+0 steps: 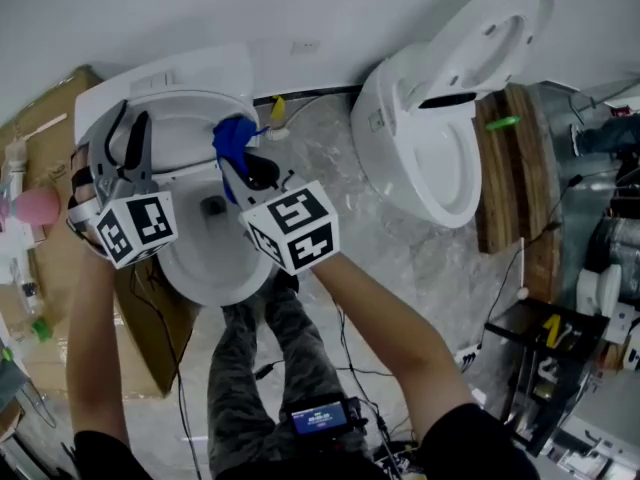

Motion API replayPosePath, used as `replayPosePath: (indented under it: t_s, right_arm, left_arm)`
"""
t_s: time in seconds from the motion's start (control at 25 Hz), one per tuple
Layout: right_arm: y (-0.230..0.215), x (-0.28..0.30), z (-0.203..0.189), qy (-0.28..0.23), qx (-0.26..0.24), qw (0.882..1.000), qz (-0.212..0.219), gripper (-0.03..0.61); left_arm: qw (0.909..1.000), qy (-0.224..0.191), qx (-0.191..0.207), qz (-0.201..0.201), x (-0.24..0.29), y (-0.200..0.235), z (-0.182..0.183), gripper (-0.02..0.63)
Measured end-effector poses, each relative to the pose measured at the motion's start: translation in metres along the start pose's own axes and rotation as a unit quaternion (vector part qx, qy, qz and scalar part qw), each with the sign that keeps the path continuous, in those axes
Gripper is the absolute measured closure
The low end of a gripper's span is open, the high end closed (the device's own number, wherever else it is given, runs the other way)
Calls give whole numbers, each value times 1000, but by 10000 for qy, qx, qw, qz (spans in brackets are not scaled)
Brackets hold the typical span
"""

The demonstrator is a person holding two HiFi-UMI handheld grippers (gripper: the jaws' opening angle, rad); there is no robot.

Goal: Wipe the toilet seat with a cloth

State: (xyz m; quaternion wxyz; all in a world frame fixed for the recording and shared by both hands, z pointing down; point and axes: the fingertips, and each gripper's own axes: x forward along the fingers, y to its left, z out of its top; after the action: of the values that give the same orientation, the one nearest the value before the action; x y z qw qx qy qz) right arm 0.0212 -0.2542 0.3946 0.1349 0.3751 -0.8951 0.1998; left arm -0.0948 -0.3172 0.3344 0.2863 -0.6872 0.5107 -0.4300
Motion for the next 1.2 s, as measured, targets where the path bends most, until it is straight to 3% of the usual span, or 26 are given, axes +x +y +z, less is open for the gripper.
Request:
replayPosePath:
  t_s: [0.28,0.44,0.68,0.84,0.96,1.2]
  right_arm:
    - [-10,47,45,8,-382,9991,162,531]
    - [-5,59,52,-40,-477,9983,341,531]
    - [20,74,61,-160,-555,9971,501,531]
    - [46,88,71,-244,-596,9960,616,531]
    - [67,101,75,-265,-564,9956,702,531]
    - [110,133,74,-176,-433,9947,911,531]
  left_arm:
    - [9991,280,-266,186,-9,5,-1,471]
    - [9960,420,-792,67,-24,-5,-19,471]
    - [9801,864,-1782,-135,-57,-35,-68,471]
    - [9709,973,-2175,-253,-77,-46,-91,471]
    - [9674,923,-2341,-281,-89,-46,-100,471]
    - [9700,683,-2279,-508,-104,-51,-107,471]
